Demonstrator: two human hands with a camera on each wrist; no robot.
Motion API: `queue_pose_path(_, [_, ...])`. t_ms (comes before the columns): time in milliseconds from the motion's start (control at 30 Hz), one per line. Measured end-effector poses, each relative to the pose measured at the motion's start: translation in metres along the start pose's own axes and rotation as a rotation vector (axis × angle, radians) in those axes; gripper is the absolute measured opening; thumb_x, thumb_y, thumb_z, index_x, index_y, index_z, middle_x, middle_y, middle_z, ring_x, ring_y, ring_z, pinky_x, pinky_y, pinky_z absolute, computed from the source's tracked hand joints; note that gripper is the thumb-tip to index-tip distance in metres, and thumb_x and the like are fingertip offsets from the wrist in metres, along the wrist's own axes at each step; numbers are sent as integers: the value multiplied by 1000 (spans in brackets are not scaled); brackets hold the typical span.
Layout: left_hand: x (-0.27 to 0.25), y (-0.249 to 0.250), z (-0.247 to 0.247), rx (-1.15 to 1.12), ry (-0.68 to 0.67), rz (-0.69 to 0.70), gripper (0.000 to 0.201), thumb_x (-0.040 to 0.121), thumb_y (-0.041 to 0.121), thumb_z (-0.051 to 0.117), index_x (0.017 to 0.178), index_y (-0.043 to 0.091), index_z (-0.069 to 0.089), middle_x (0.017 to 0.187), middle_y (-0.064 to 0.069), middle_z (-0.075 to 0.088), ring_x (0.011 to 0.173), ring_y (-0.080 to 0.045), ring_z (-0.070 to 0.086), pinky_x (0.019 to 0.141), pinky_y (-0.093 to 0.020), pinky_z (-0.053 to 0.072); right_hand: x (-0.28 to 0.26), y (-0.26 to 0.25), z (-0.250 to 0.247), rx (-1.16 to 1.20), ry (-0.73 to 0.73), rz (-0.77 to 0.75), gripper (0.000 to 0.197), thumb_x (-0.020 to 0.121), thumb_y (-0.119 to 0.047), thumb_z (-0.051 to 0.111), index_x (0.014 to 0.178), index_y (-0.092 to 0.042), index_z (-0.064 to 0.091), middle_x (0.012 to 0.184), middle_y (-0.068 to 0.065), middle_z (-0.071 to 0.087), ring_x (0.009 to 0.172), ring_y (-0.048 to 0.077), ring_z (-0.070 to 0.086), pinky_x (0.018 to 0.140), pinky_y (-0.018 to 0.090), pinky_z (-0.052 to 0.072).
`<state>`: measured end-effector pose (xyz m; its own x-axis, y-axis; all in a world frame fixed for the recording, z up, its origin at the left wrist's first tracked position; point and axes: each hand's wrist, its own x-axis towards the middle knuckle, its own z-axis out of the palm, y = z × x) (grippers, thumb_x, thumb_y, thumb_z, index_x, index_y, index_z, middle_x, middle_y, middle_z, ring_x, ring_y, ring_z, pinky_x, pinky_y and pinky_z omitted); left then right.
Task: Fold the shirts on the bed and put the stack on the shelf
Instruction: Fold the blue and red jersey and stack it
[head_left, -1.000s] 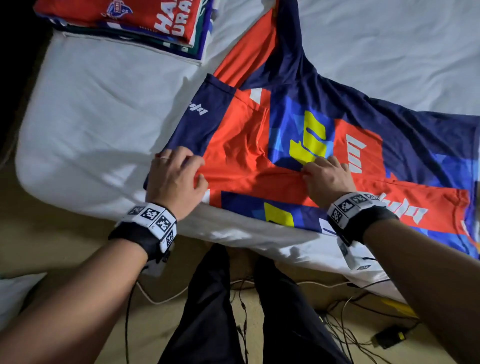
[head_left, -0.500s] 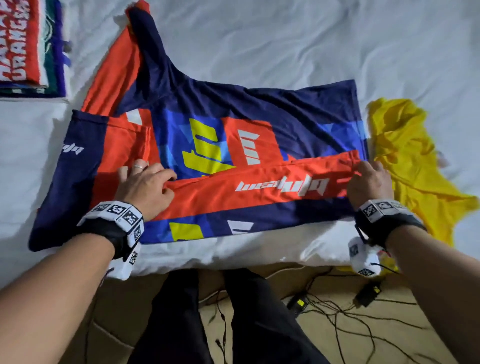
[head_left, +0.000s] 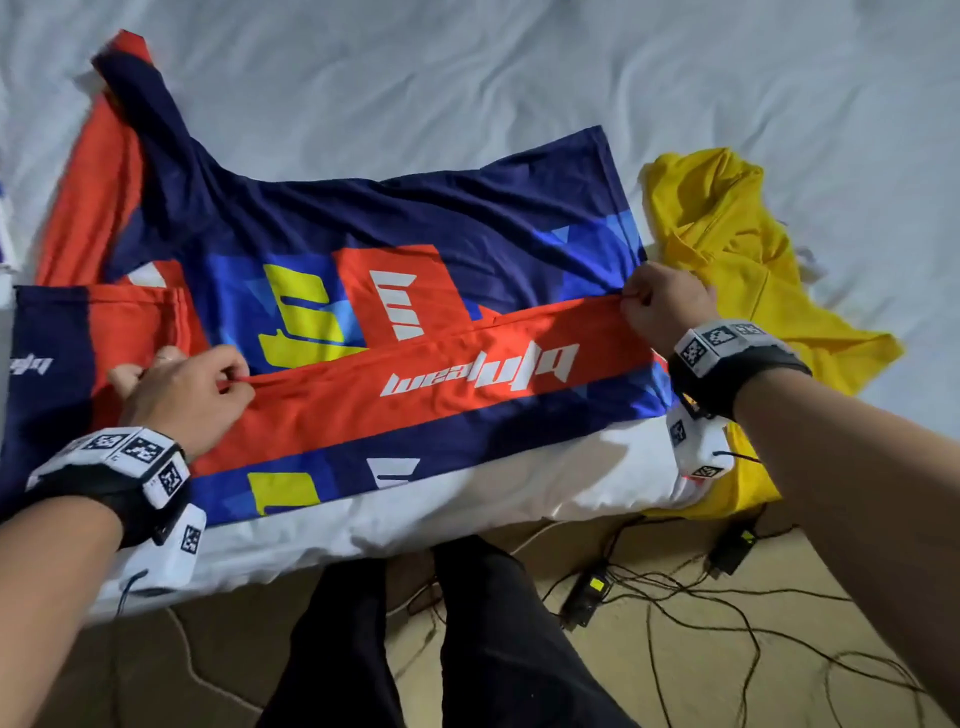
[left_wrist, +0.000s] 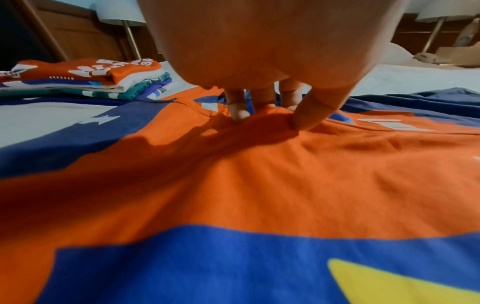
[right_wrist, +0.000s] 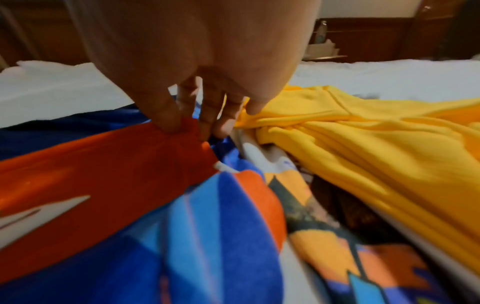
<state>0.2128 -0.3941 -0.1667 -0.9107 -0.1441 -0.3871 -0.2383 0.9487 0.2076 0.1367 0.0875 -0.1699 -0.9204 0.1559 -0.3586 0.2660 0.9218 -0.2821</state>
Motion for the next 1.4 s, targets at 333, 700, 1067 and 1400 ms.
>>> queue_pose_path(333, [4, 24, 14, 40, 191, -62, 42, 74, 42, 53, 114, 28, 60, 122, -10, 54, 114, -40, 45, 96, -59, 30, 1, 15, -10, 125, 128, 28, 30, 86, -16, 60, 115, -9, 64, 114, 14, 63, 104, 35, 57, 83, 38, 43])
queue_pose_path(700, [-64, 27, 66, 118, -11, 172, 81, 80, 70, 37, 147, 25, 43, 159, -3, 33, 137, -37, 35, 101, -65, 32, -91, 40, 40, 81, 84, 371, 24, 89, -40, 63, 104, -21, 67, 105, 10, 70, 103, 37, 61, 91, 47, 47])
queue_pose_path(1067, [-69, 21, 86, 174, -50, 192, 96, 77, 86, 24, 158, 36, 19, 168, -1, 6, 150, -36, 17, 111, -64, 22, -109, 24, 49, -114, 415, 36, 39, 85, -32, 53, 119, -14, 63, 125, 16, 57, 111, 41, 51, 87, 50, 42])
queue_pose_path(1400, [-72, 16, 96, 164, -35, 214, 102, 70, 96, 19, 157, 46, -1, 168, 3, -10, 153, -38, 1, 115, -69, 8, -74, -1, 71, -327, -78, 55, 67, 98, -66, 15, 157, -35, 11, 166, -3, -4, 153, 22, -3, 120, 54, 8])
